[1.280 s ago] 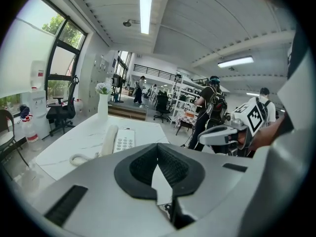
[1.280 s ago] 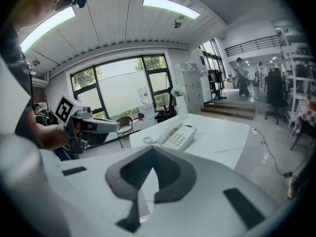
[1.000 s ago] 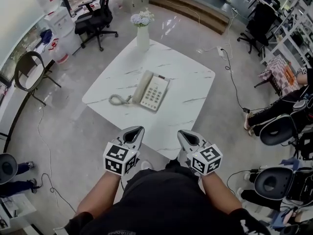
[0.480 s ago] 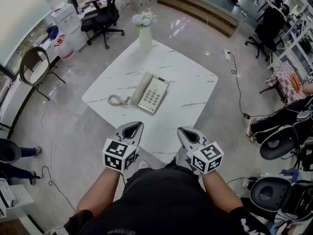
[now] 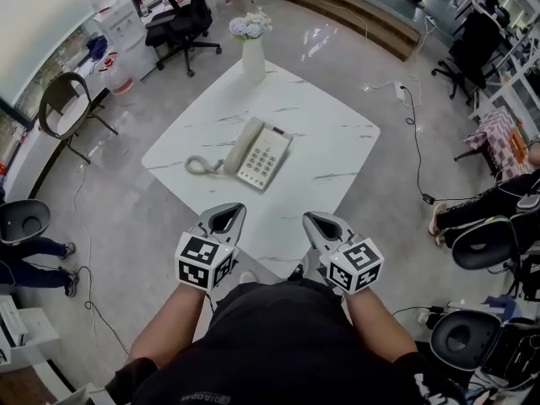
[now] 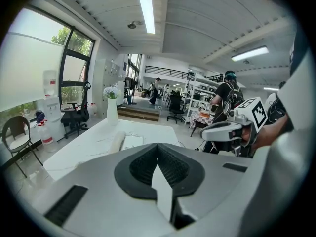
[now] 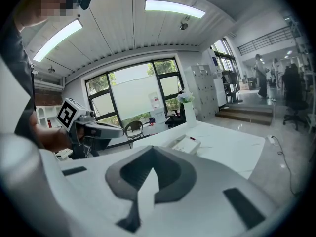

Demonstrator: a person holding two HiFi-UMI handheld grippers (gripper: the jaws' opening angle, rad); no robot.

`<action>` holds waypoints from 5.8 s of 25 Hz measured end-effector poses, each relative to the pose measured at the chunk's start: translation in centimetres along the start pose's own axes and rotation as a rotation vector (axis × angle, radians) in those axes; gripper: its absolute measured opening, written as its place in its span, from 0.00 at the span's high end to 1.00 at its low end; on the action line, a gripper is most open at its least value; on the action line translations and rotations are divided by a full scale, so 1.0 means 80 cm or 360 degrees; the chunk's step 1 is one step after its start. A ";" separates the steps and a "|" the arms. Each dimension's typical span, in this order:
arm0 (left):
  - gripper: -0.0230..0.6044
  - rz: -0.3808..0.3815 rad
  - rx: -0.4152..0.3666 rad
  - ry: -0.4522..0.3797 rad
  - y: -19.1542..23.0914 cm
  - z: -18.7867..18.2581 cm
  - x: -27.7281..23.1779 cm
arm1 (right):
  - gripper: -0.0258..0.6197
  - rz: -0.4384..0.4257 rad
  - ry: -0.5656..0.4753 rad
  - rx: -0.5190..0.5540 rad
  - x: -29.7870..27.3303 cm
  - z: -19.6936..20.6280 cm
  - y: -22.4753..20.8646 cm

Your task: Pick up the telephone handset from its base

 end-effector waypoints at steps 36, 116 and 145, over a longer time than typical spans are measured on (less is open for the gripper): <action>0.66 -0.0044 -0.0098 0.0061 0.001 -0.002 -0.021 | 0.96 0.0007 0.0009 -0.0026 0.001 0.010 -0.010; 0.62 -0.0253 -0.0099 0.0794 0.217 -0.044 -0.330 | 0.96 0.0113 0.0160 -0.0233 0.005 0.040 -0.093; 0.62 -0.0108 -0.0084 0.0107 0.112 -0.069 -0.073 | 0.96 0.0059 0.0018 -0.0043 0.007 0.015 0.006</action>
Point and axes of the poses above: the fingertips, and each gripper's own axes: x backward along the fingers, y to its left, z out of its underside, the point moved 7 cm from there along x, backward along the fingers, and after that the axes turned 12 degrees about y, right-handed, at the moved point
